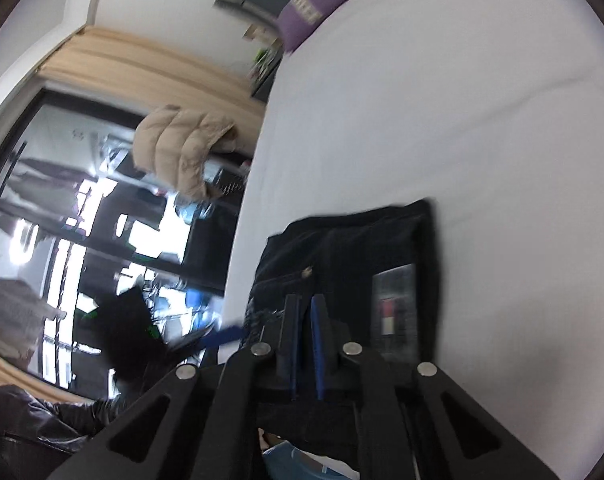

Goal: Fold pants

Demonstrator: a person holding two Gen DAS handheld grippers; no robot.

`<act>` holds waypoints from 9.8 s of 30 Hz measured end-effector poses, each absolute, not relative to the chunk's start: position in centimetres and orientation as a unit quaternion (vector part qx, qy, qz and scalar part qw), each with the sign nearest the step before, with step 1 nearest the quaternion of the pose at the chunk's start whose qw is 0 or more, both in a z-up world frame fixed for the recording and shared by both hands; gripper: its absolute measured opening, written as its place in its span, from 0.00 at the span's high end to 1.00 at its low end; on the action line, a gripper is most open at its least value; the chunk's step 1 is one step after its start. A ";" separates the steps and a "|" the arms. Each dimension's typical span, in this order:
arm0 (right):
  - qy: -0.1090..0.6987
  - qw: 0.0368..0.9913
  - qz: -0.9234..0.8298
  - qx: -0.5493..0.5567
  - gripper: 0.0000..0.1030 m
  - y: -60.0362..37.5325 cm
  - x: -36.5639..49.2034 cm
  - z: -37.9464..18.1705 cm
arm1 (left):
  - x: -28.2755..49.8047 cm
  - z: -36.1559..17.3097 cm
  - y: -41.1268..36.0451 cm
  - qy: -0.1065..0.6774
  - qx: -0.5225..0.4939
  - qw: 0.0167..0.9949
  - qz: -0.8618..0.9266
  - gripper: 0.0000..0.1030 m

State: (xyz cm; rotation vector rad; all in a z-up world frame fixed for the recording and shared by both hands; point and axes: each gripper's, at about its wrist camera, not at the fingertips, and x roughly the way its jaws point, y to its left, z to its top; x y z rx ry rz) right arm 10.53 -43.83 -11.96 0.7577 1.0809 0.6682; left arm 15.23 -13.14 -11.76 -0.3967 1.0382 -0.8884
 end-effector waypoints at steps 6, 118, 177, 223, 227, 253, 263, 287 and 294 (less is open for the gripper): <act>0.557 0.695 0.282 0.358 0.96 -41.4 12.5 -17.9 | 19.8 -17.3 -9.8 0.510 -0.272 0.723 -0.379 0.83; 0.510 0.683 0.302 0.426 0.66 -34.0 32.3 -21.8 | 44.2 -24.9 14.1 0.519 -0.386 0.697 -0.310 0.73; 0.280 0.957 0.068 0.034 0.00 -21.2 -2.2 6.2 | 9.9 -0.4 1.8 0.333 -0.017 0.942 0.021 0.00; 0.337 0.938 0.072 0.027 0.00 -21.3 0.6 3.3 | 14.4 -4.7 1.9 0.371 -0.019 0.928 0.019 0.00; 0.337 0.938 0.071 0.027 0.00 -21.3 0.6 3.2 | 14.6 -4.9 1.9 0.372 -0.020 0.928 0.018 0.00; 0.340 0.937 0.070 0.029 0.00 -21.5 0.7 2.8 | 14.6 -4.9 1.8 0.372 -0.020 0.928 0.018 0.00; 0.340 0.937 0.070 0.029 0.00 -21.6 0.8 2.8 | 14.5 -5.3 1.8 0.375 -0.023 0.927 0.019 0.00; 0.343 0.936 0.072 0.031 0.00 -21.5 0.5 2.2 | 14.4 -5.8 1.7 0.377 -0.022 0.926 0.017 0.00; 0.343 0.936 0.073 0.033 0.00 -21.4 0.4 2.0 | 14.5 -6.1 1.7 0.381 -0.025 0.924 0.012 0.00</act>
